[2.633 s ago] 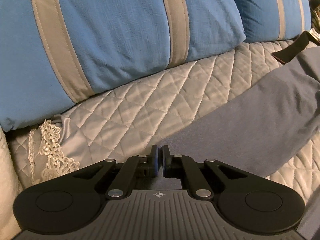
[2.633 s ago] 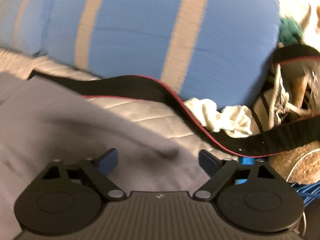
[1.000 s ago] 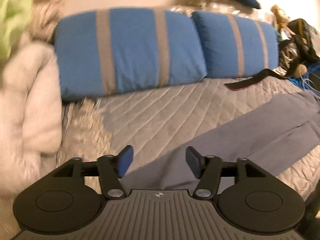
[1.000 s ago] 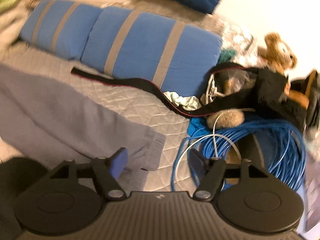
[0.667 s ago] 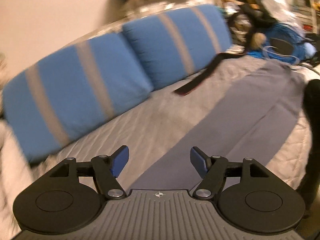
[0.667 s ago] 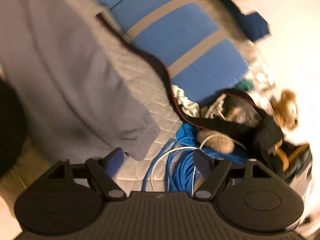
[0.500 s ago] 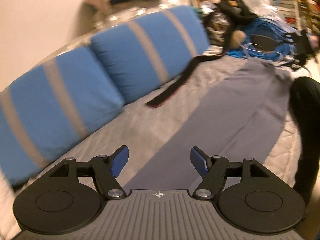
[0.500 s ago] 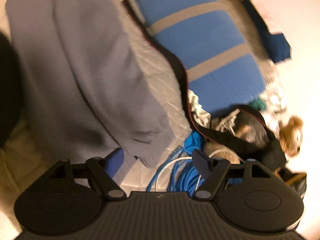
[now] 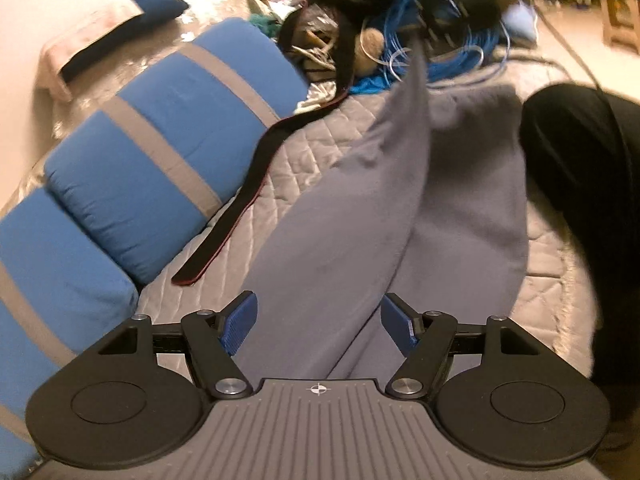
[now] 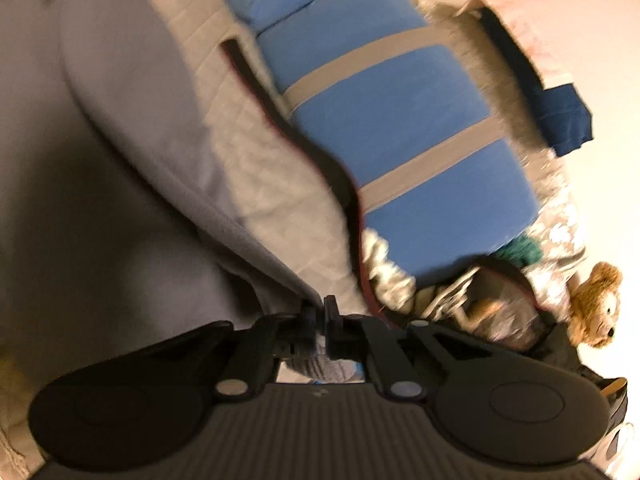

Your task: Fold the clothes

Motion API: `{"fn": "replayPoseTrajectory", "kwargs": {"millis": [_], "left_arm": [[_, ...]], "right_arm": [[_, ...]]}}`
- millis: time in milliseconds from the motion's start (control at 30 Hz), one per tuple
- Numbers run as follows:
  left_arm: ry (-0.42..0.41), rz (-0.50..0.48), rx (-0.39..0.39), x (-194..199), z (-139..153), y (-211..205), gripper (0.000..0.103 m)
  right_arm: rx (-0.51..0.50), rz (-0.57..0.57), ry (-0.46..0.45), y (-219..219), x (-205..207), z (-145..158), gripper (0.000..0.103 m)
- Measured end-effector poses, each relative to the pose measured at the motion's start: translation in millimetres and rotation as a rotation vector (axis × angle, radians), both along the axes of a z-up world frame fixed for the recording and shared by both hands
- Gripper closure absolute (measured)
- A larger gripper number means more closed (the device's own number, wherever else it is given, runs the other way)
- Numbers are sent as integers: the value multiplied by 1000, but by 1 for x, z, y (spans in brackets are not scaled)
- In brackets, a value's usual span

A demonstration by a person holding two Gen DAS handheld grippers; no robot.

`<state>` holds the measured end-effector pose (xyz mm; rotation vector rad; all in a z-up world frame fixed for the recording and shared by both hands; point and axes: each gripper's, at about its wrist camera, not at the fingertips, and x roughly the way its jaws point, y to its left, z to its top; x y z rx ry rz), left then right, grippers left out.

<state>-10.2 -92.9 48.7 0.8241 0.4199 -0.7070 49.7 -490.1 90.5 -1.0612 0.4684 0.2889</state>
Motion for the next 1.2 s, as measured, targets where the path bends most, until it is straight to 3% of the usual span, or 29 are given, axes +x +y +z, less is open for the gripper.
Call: {"fn": "replayPoseTrajectory", "kwargs": {"millis": [133, 233, 267, 367, 633, 800, 900, 1033, 1133, 1167, 1200], "left_arm": [[-72, -12, 69, 7, -18, -22, 38], [-99, -12, 158, 14, -24, -29, 70], [-106, -7, 194, 15, -25, -31, 89], [-141, 4, 233, 17, -14, -28, 99], [-286, -3, 277, -3, 48, -15, 101], [-311, -42, 278, -39, 71, -19, 102], [-252, -89, 291, -62, 63, -24, 102], [-195, -125, 322, -85, 30, -28, 99], [-131, -132, 293, -91, 7, -32, 98], [-108, -134, 277, -91, 2, -33, 87], [-108, -132, 265, -92, -3, -36, 67]], "right_arm": [[22, 15, -20, 3, 10, 31, 93], [51, 5, -28, 1, 16, 46, 93], [62, 0, -30, 0, 18, 51, 93], [73, -5, -40, -2, 20, 55, 94], [62, -7, -47, -8, 2, 49, 94], [41, -9, -10, -18, -28, 29, 95], [18, 2, 21, -21, -54, 5, 97], [13, 21, 63, -21, -82, -21, 100], [-5, 31, 75, -21, -94, -37, 101], [-5, 27, 70, -21, -94, -37, 101], [-5, 22, 66, -22, -94, -38, 101]]}}
